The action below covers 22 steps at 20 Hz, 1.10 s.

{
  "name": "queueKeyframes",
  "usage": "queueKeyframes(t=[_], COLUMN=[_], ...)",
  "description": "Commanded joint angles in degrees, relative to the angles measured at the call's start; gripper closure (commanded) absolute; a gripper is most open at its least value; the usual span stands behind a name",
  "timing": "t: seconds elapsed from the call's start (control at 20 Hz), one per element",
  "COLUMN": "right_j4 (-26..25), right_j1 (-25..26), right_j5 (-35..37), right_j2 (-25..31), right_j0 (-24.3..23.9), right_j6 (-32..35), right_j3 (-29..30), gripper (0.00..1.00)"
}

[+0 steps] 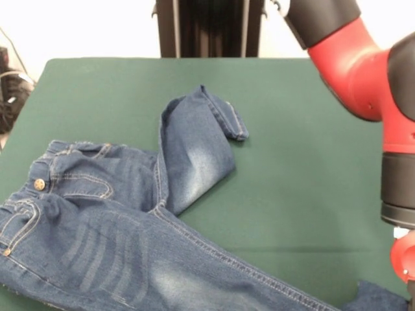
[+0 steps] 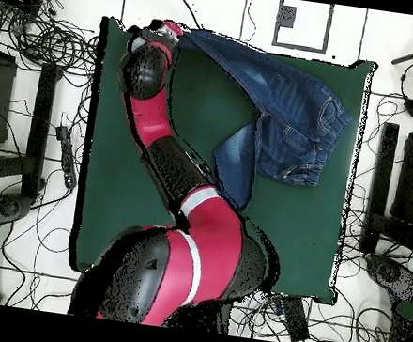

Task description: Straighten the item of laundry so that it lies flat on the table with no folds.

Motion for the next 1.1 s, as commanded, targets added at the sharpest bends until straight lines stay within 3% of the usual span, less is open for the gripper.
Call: queueKeyframes(t=[0.05, 0.4, 0.45, 0.8, 1.1], right_j4=[13.03, 25.43, 27.05, 26.21, 20.16], right_j1=[-5.74, -8.63, -8.92, -8.90, -7.45], right_j5=[-0.93, -6.24, -6.76, -4.63, -0.08], right_j2=[-0.30, 1.21, 1.71, -0.11, -2.03], right_j0=[2.67, 2.79, 2.67, 3.53, 4.12], right_j6=[0.70, -8.43, -9.36, -7.06, -0.32], right_j3=[6.85, 9.48, 9.72, 9.35, 7.62], gripper=[1.00, 1.00, 0.00, 0.00, 0.00])
